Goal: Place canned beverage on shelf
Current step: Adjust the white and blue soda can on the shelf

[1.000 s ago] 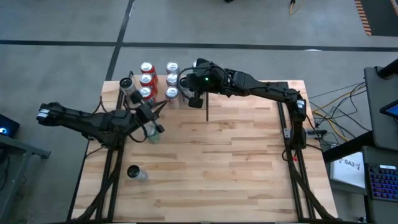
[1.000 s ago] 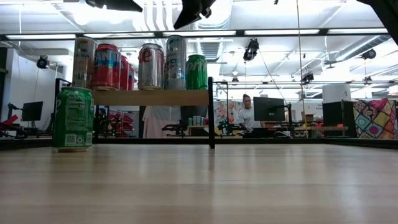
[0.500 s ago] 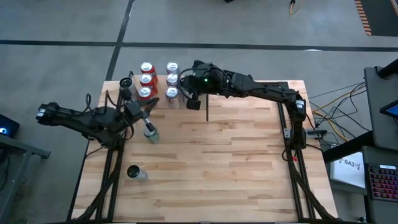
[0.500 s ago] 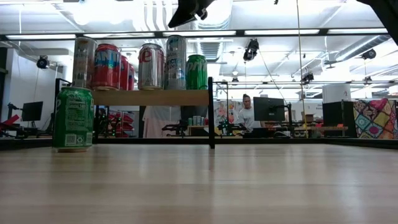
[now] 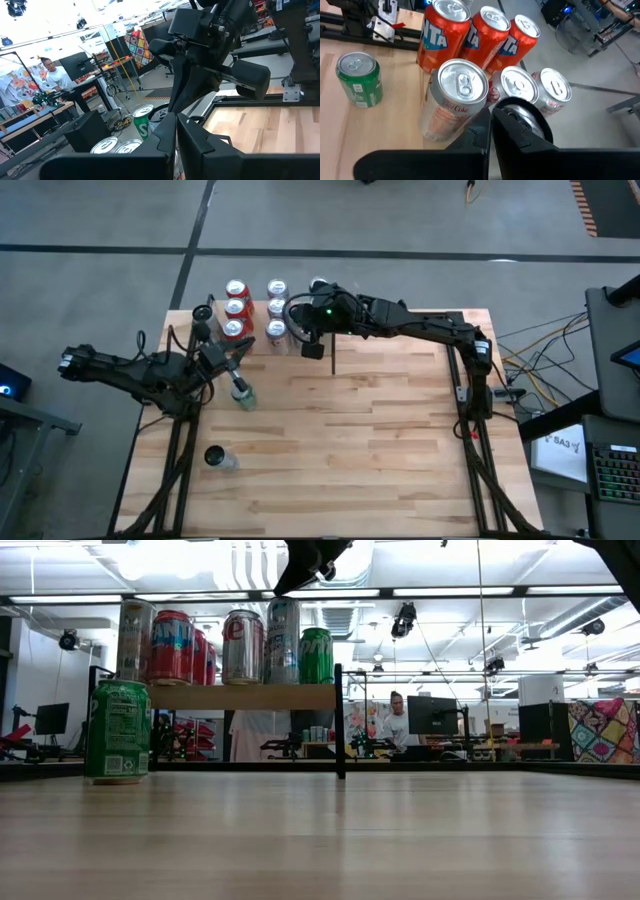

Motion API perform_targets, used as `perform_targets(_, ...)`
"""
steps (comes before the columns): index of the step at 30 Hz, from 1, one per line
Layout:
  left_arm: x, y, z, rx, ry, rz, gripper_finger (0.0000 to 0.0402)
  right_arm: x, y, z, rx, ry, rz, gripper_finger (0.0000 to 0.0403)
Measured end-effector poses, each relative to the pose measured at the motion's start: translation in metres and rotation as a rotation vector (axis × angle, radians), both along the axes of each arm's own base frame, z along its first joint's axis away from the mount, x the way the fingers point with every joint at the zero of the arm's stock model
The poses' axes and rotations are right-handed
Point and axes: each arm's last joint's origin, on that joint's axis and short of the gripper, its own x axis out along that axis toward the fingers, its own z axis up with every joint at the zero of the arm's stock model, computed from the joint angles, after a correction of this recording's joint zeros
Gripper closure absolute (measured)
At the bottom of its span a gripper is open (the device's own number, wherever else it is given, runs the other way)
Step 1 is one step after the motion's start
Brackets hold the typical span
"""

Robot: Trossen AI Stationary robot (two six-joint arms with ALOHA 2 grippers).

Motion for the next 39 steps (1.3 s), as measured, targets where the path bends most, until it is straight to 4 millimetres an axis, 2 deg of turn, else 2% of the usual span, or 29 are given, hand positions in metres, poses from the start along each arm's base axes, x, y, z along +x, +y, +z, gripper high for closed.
perform_targets(12,0.0001,0.0000,-0.0002,0.001,0.001,0.000,0.0402,-0.0014,0.0006,-0.0020,0.005,0.026,-0.001,0.0394)
perform_targets(23,0.0001,0.0000,-0.0001,0.009,0.007,0.001,0.0402,-0.0078,0.0002,0.0077,-0.044,0.028,-0.036,0.0394)
perform_targets(39,0.0001,0.0000,0.0001,0.018,0.010,0.001,0.0402,-0.0073,0.0033,0.0032,-0.011,0.044,-0.041,0.0394)
